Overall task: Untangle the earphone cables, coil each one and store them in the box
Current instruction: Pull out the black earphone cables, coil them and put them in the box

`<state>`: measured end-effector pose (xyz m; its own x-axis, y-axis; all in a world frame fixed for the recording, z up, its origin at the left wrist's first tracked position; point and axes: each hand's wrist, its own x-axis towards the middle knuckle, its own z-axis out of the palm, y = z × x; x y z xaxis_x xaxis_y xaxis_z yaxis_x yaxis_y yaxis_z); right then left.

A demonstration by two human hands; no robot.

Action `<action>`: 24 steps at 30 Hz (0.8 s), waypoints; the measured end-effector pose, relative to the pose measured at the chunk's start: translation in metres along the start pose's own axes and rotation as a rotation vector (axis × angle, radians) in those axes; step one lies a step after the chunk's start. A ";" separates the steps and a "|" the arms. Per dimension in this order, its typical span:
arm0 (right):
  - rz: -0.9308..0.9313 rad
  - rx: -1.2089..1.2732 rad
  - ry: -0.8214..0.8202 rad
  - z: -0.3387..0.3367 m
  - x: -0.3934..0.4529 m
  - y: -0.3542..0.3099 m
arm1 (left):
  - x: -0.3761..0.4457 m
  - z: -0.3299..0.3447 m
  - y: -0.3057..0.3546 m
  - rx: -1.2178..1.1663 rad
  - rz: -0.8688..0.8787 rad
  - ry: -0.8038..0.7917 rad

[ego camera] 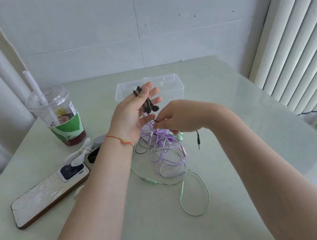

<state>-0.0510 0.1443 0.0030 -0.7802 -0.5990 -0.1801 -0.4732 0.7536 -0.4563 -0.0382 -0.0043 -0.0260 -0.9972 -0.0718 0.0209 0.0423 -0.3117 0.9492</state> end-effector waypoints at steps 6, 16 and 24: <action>-0.049 -0.022 0.031 -0.003 -0.003 -0.008 | 0.003 0.002 -0.008 0.138 0.039 0.038; -0.024 0.034 0.312 -0.018 -0.009 -0.002 | 0.008 0.004 -0.017 0.233 -0.022 0.037; -0.011 0.227 0.535 -0.028 -0.008 0.012 | 0.000 0.010 -0.008 0.166 -0.231 -0.371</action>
<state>-0.0622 0.1658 0.0229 -0.9020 -0.3417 0.2640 -0.4288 0.6360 -0.6417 -0.0392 0.0082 -0.0307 -0.9352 0.3351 -0.1147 -0.1638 -0.1220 0.9789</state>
